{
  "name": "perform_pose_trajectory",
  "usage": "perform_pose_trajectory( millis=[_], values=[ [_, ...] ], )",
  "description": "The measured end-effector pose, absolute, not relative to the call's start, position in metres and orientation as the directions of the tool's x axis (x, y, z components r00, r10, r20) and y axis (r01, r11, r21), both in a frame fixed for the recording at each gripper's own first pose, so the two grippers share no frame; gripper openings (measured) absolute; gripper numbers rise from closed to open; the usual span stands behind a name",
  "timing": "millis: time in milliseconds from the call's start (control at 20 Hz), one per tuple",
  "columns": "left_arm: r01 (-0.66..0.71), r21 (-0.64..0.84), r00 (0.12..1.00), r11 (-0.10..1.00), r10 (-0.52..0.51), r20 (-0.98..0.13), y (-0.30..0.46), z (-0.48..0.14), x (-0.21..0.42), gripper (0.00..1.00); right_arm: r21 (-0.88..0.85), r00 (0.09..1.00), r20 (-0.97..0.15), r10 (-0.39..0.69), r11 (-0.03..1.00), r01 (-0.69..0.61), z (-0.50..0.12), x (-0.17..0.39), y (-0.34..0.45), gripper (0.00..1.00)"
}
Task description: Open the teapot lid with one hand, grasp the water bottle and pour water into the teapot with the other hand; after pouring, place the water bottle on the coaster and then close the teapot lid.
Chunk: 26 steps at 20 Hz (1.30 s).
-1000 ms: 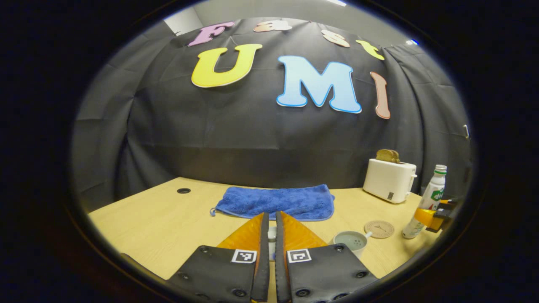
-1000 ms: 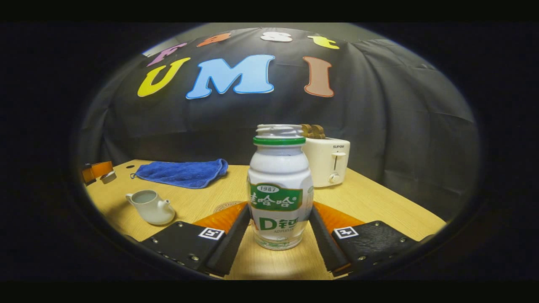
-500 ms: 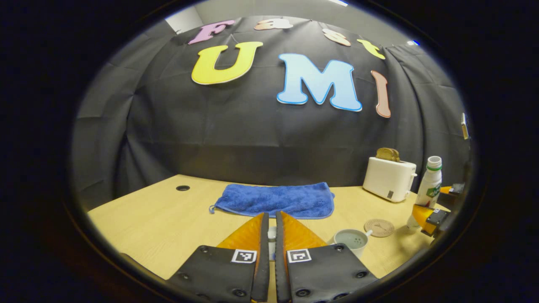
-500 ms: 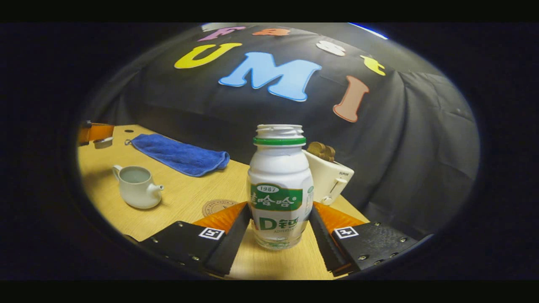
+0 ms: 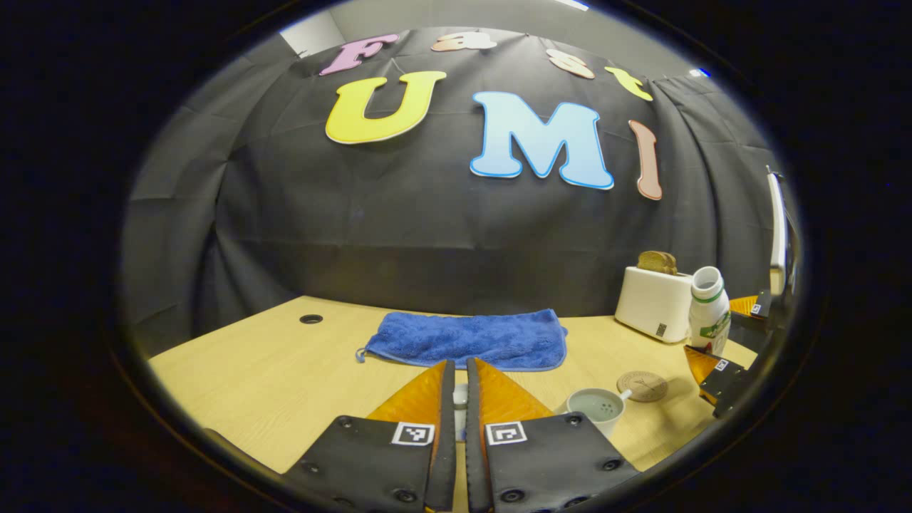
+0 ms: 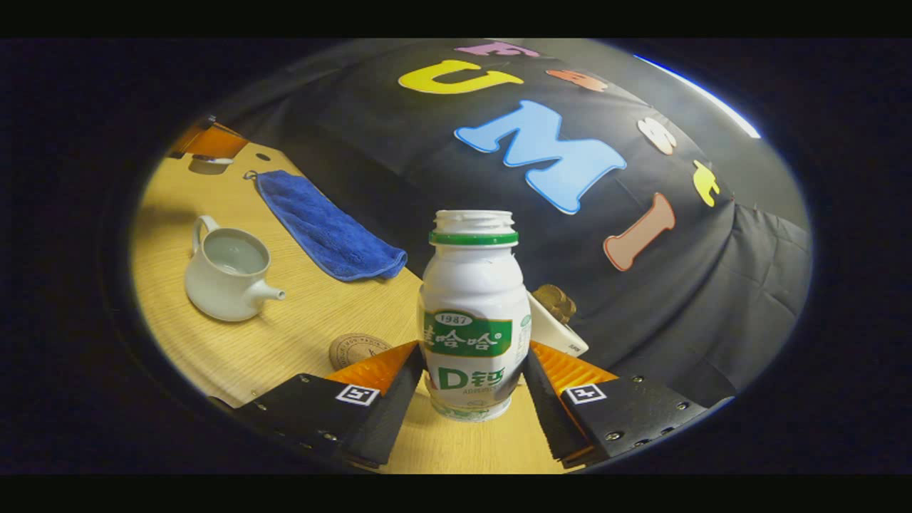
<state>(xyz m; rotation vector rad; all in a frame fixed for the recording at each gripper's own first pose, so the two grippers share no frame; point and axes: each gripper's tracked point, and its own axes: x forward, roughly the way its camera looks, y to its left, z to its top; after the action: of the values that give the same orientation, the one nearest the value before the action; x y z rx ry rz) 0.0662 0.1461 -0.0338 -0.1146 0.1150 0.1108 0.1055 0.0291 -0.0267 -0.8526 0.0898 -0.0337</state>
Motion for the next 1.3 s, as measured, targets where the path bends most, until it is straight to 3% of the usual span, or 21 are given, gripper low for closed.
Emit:
perform_pose_trajectory(
  millis=[500,1250,1300],
  values=[
    [-0.137,-0.106,0.985,0.985,0.124,-0.122,0.157,-0.034,0.065,0.12,-0.919,1.0,-0.004,-0.005,0.393,-0.002,-0.024,0.107,0.053,0.8],
    [-0.182,-0.087,0.975,0.979,0.169,-0.143,0.172,-0.042,0.064,0.16,-0.999,0.993,0.051,0.106,0.023,0.048,-0.016,0.118,0.08,0.8],
    [-0.181,-0.087,0.975,0.98,0.168,-0.146,0.171,-0.043,0.064,0.12,-0.998,0.992,0.056,0.112,0.006,0.056,-0.013,0.119,0.082,0.8]
  ],
)
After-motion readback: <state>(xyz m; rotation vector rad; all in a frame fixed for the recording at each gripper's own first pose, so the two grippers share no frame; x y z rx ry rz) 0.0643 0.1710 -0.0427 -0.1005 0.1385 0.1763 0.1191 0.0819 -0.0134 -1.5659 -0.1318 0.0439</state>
